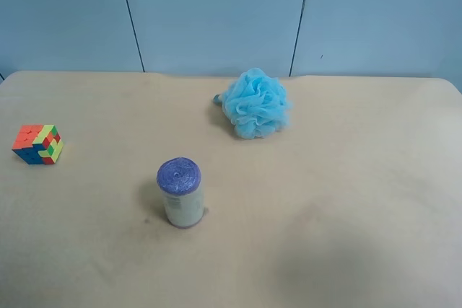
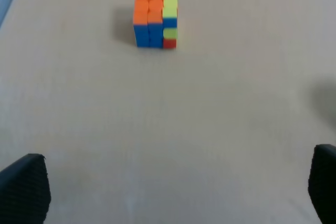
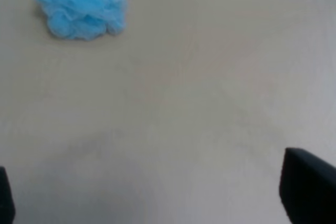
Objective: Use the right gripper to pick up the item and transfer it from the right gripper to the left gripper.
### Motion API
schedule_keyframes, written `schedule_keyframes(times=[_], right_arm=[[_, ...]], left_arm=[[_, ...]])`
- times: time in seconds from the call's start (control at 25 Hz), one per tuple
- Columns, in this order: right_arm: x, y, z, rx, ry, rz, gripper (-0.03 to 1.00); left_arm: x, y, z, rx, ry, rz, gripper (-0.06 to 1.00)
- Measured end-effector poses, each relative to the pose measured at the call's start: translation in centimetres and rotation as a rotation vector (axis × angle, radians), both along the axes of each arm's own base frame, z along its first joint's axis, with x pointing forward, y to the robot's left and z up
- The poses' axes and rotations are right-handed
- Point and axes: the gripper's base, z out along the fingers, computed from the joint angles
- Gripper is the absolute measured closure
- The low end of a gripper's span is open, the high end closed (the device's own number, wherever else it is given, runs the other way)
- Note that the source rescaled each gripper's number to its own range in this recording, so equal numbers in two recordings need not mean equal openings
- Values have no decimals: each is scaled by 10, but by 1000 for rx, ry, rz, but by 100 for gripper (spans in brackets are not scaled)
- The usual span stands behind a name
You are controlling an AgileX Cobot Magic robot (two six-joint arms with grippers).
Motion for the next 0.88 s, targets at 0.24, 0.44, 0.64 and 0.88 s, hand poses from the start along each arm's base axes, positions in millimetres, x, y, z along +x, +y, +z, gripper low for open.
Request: schedule_keyframes(times=[0.24, 0.44, 0.64, 0.88], right_arm=[[0, 0, 0, 1, 0, 0, -3], [0, 0, 0, 1, 0, 0, -3], [0, 0, 0, 1, 0, 0, -3], [0, 0, 0, 1, 0, 0, -3]], left_arm=[[5, 1, -3, 3, -26, 0, -6], [5, 1, -3, 4, -32, 0, -6], [5, 1, -3, 4, -32, 0, -6], [5, 1, -3, 3, -33, -31, -6]])
